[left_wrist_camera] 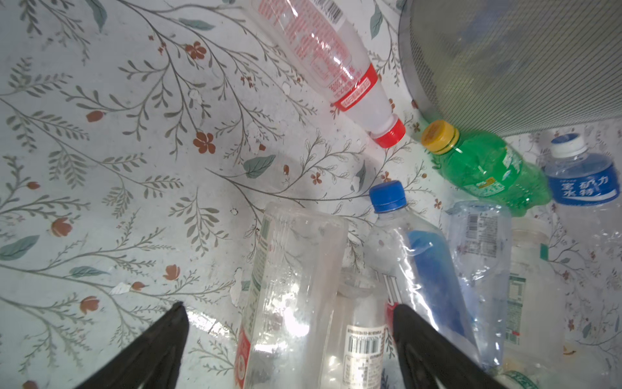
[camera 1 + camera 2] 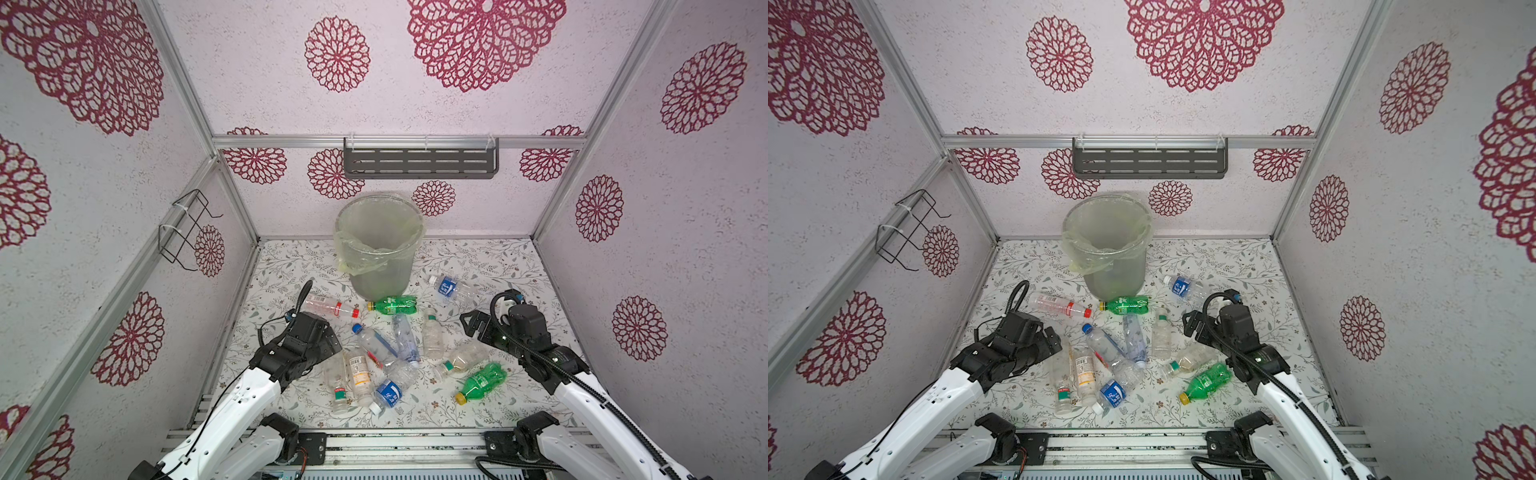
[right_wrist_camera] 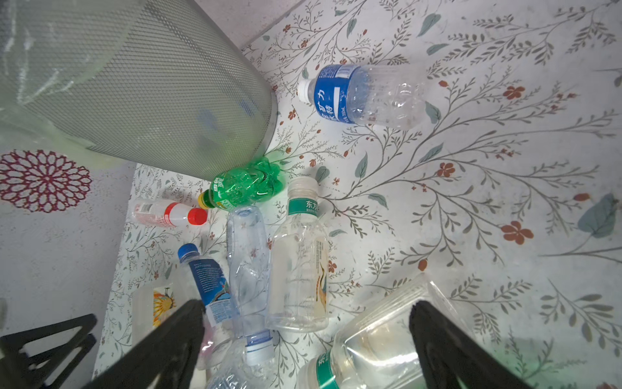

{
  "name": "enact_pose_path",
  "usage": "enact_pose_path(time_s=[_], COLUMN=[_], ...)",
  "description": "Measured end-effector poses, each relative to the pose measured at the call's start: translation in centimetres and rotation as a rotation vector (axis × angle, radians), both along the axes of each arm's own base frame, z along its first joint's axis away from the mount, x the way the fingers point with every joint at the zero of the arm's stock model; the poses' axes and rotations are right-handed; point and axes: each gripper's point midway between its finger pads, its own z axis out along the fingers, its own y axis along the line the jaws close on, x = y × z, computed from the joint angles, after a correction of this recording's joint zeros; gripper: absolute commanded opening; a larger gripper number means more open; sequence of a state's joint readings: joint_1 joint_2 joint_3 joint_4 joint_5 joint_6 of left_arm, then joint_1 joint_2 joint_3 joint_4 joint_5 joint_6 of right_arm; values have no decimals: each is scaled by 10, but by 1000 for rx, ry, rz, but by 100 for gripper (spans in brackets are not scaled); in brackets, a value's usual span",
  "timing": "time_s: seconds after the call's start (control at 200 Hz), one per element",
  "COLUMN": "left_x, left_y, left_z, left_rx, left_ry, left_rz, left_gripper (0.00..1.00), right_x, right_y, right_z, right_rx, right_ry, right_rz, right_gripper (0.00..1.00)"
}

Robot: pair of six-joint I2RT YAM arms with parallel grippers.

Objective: Throw the plastic bottles in the bin
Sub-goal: Pick up the plastic bottle from the middle-left of the table.

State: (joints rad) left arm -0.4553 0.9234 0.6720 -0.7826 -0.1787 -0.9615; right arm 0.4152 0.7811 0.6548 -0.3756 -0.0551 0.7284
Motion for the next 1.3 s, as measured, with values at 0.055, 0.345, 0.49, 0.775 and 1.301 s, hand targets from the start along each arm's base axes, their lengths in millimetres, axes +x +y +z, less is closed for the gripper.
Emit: enact_pose_path(time_s=[0.055, 0.345, 0.49, 0.775, 1.301], left_x=[0, 9, 11, 14, 17], left_y=[-2, -15, -18, -23, -26], left_z=[-6, -12, -20, -39, -57], left_rx=[6, -17, -15, 16, 22], left_ry=[18, -20, -9, 46, 54], left_rz=[-17, -72, -81, -98, -103], left_gripper=[97, 97, 97, 98, 91], right_x=[-5, -23, -28, -26, -11], right_y=[0, -5, -6, -4, 3], right_z=[6, -23, -41, -48, -58], right_rx=[16, 34, 15, 23, 3], right_ry=[-16, 49, 89, 87, 121], right_rz=[-11, -49, -47, -49, -49], right_gripper=[99, 99, 99, 99, 99])
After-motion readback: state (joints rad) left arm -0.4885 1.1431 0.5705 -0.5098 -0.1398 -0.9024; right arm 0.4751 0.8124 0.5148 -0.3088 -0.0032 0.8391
